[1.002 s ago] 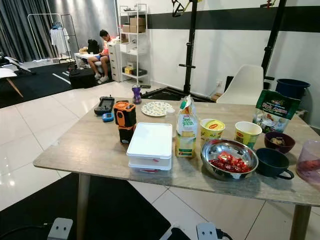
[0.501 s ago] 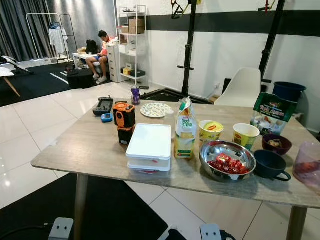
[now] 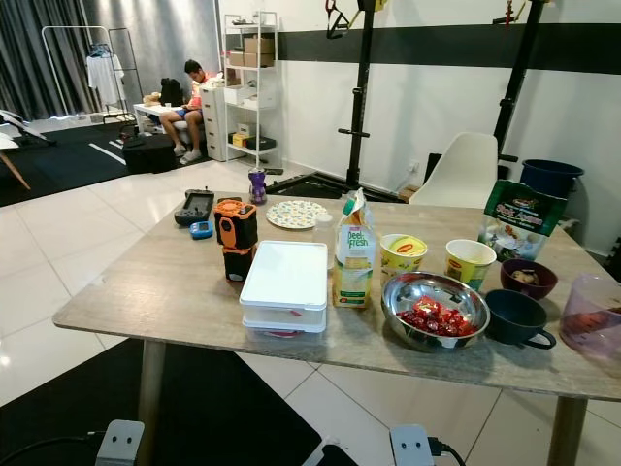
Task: Restocking fridge
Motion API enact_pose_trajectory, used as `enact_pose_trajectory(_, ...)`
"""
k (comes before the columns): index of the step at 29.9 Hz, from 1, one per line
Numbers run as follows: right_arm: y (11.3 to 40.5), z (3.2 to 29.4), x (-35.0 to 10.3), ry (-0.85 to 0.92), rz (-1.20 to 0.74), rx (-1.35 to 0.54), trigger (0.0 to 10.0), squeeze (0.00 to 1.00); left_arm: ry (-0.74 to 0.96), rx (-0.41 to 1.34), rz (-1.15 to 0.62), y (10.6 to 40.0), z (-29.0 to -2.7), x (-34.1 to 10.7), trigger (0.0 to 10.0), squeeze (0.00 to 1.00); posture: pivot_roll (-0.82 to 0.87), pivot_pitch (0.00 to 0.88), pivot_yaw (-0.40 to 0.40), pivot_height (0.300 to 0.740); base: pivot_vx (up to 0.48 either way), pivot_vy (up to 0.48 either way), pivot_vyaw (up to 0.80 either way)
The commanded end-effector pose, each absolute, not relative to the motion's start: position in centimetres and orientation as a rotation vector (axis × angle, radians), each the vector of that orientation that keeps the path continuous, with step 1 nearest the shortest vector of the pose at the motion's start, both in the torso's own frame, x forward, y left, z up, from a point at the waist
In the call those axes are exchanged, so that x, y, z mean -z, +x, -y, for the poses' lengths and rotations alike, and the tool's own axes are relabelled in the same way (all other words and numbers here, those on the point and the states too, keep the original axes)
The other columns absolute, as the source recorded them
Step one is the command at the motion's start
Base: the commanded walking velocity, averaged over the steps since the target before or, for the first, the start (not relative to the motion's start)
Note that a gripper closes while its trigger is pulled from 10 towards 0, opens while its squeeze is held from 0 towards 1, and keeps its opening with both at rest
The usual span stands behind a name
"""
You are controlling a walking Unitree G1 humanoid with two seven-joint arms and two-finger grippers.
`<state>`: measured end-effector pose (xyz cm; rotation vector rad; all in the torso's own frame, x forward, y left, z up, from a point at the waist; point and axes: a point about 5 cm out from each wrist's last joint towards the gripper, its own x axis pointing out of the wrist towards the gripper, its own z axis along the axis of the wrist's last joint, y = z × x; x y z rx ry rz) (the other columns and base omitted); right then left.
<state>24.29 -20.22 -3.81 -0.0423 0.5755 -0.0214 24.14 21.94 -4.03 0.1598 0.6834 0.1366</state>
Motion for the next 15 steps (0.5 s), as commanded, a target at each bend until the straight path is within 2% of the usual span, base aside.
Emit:
enact_pose_trajectory(1, 25.0, 20.7, 3.1, -0.054, -0.532, 0.021, 10.0, 0.0, 0.145, -0.13, -0.704, 23.8, -21.1, 4.5, 10.0, 0.0, -0.05, 0.003, -0.018, 0.74, 0.0, 0.0, 0.0)
enact_pose_trajectory(10, 24.8, 20.1, 3.4, -0.061, -0.549, -0.001, 10.0, 0.0, 0.153, -0.147, -0.709, 23.1, -22.0, 4.7, 10.0, 0.0, -0.04, 0.003, -0.019, 0.74, 0.0, 0.0, 0.0)
enact_pose_trajectory(15, 24.5, 20.3, 3.7, -0.087, -0.578, -0.003, 10.0, 0.0, 0.157, -0.135, -0.712, 23.1, -21.5, 4.8, 10.0, 0.0, -0.03, 0.018, -0.024, 0.74, 0.0, 0.0, 0.0)
